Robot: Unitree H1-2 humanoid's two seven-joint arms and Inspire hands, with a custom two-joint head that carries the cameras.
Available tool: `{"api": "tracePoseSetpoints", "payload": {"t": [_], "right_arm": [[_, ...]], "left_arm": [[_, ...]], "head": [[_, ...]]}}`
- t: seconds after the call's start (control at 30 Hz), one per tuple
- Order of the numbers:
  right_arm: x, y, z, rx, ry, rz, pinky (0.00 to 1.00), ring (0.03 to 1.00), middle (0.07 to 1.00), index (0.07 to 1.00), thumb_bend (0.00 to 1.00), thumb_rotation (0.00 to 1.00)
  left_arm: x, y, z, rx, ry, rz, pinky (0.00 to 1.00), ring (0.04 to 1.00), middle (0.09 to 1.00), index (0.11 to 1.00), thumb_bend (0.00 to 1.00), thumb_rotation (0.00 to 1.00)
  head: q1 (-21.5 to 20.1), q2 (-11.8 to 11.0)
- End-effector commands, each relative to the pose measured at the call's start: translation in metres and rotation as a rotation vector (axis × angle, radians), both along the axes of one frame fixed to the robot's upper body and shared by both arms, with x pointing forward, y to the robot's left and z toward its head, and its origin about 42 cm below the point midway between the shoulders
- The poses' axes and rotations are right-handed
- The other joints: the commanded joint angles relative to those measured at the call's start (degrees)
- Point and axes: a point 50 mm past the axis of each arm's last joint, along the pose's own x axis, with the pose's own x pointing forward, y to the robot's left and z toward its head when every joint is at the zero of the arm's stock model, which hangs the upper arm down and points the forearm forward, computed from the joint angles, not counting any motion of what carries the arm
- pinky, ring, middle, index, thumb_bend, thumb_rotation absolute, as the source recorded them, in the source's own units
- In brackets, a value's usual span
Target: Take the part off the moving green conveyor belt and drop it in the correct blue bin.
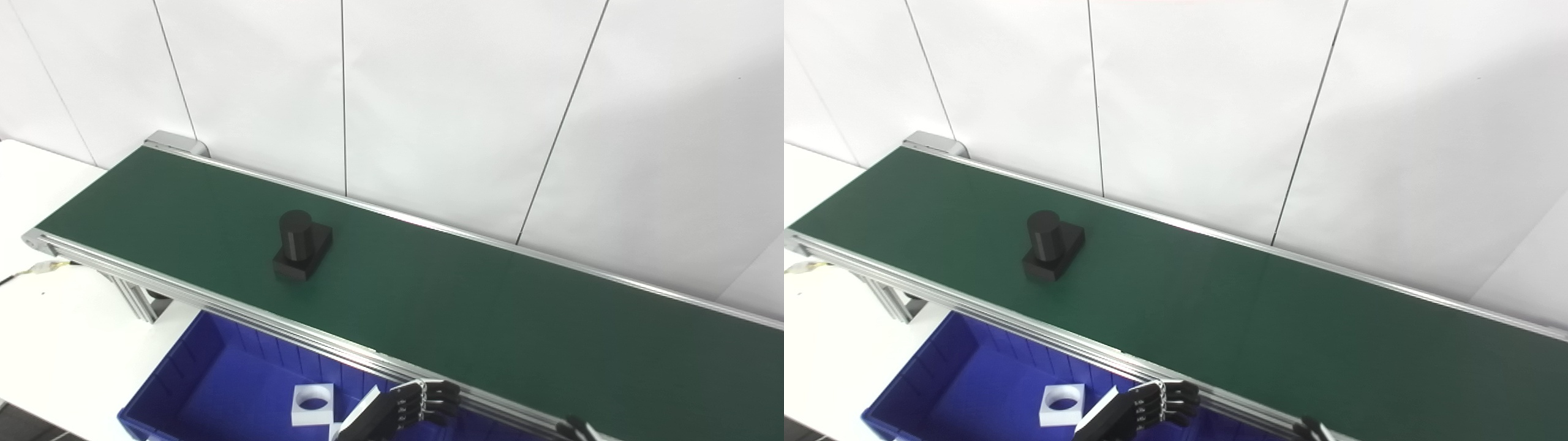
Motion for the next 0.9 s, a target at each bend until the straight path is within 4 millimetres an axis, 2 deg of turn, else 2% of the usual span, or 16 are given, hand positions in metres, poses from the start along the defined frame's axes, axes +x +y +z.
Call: {"api": "tracePoseSetpoints", "payload": {"t": [0.0, 0.23, 0.33, 0.57, 0.67, 0.87], "right_arm": [[0.000, -0.002, 0.025, 0.024, -0.108, 0.001, 0.67, 0.775, 0.814, 0.864, 0.41, 0.61], [0.002, -0.004, 0.064, 0.055, -0.225, 0.018, 0.65, 0.755, 0.792, 0.849, 0.39, 0.60], [0.006, -0.005, 0.080, 0.052, -0.266, 0.027, 0.66, 0.758, 0.793, 0.847, 0.46, 0.68], [0.025, -0.007, 0.120, -0.002, -0.360, 0.060, 0.67, 0.767, 0.800, 0.850, 0.55, 0.69], [0.041, -0.006, 0.137, -0.030, -0.390, 0.076, 0.66, 0.770, 0.813, 0.854, 0.59, 0.69], [0.073, 0.003, 0.156, -0.074, -0.398, 0.091, 0.66, 0.775, 0.818, 0.858, 0.68, 0.72]], "left_arm": [[0.006, -0.006, 0.010, -0.010, -0.062, 0.000, 0.71, 0.733, 0.764, 0.762, 1.00, 0.18], [0.005, -0.008, 0.011, -0.014, -0.060, -0.003, 0.71, 0.738, 0.769, 0.767, 1.00, 0.18], [0.006, -0.008, 0.011, -0.017, -0.060, -0.003, 0.71, 0.743, 0.773, 0.768, 1.00, 0.18], [0.008, -0.007, 0.010, -0.012, -0.068, -0.001, 0.70, 0.742, 0.770, 0.763, 1.00, 0.18], [0.008, -0.007, 0.010, -0.013, -0.068, -0.003, 0.70, 0.741, 0.768, 0.763, 1.00, 0.18], [0.009, -0.005, 0.010, -0.011, -0.070, -0.007, 0.70, 0.739, 0.767, 0.762, 1.00, 0.18]], "head": [[-0.01, 0.11], [-1.10, 0.65], [-1.43, 0.71], [-2.28, 0.86], [-2.66, 1.13], [-3.06, 1.54]]}}
